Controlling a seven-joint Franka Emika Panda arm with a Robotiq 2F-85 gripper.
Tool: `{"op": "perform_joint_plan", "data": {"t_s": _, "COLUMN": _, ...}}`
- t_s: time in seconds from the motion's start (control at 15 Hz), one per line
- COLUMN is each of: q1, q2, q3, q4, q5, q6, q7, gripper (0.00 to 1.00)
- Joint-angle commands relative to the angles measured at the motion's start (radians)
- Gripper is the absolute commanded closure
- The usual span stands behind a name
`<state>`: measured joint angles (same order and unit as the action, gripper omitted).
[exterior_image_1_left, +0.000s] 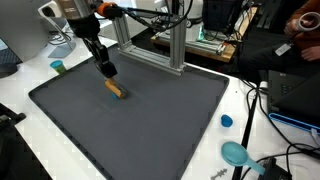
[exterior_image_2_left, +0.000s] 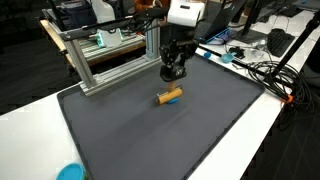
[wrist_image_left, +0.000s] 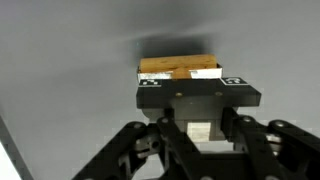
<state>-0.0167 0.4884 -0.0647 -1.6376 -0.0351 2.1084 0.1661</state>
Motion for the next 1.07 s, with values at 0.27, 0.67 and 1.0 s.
{"op": "perform_joint_plan", "data": {"t_s": 0.27, "q1": -0.009, "q2": 0.046, "q3": 0.021, "q4": 0.041, "q5": 0.034, "q6": 0.004, "q7": -0.027, "gripper": 0.79}}
{"op": "perform_joint_plan", "data": {"t_s": 0.67, "q1": -0.026, "q2": 0.063, "q3": 0.034, "q4": 0.027, "q5": 0.062, "q6": 0.044, "q7": -0.076, "gripper": 0.79}}
{"op": "perform_joint_plan", "data": {"t_s": 1.0, "q1": -0.05, "q2": 0.068, "q3": 0.049, "q4": 0.019, "q5": 0.116, "q6": 0.023, "q7": -0.124, "gripper": 0.79}}
